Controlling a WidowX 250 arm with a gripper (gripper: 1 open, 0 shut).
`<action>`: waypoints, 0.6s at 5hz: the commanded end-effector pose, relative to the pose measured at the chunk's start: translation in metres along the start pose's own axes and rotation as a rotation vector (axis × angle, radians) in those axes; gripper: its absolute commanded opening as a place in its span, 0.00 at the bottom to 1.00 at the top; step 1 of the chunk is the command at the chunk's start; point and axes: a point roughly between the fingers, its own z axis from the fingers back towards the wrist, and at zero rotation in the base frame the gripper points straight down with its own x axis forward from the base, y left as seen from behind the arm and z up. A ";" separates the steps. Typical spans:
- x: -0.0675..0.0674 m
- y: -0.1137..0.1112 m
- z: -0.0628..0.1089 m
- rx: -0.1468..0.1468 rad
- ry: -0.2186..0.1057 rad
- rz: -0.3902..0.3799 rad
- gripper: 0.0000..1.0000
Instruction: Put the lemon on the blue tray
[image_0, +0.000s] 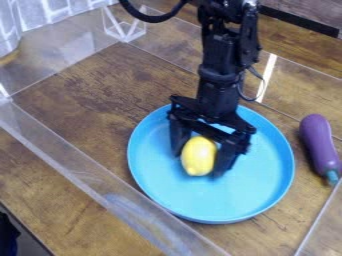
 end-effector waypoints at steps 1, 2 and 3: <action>-0.004 0.005 0.022 -0.008 -0.094 -0.011 1.00; -0.006 0.004 0.020 -0.007 -0.112 -0.041 1.00; -0.011 0.000 0.019 -0.010 -0.127 -0.064 1.00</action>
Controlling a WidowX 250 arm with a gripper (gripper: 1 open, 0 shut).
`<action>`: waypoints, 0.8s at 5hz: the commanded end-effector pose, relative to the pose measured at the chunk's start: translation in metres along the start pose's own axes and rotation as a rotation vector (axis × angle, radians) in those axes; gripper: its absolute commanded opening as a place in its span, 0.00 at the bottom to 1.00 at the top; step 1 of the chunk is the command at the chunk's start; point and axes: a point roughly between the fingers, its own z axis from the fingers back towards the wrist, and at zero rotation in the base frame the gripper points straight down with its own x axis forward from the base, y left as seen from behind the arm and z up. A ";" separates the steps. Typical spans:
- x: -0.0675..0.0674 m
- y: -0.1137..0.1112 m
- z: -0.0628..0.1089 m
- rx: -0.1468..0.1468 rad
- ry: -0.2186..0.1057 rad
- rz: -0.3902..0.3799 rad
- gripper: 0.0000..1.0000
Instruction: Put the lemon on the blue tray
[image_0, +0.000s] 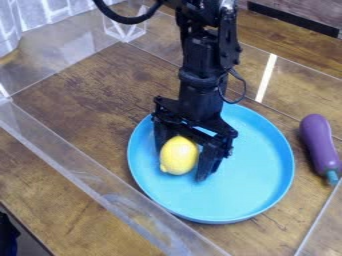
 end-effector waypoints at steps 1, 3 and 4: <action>-0.003 -0.007 0.020 -0.003 -0.084 -0.040 1.00; -0.012 -0.007 0.029 -0.001 -0.117 -0.048 1.00; -0.016 -0.001 0.038 -0.001 -0.133 -0.025 1.00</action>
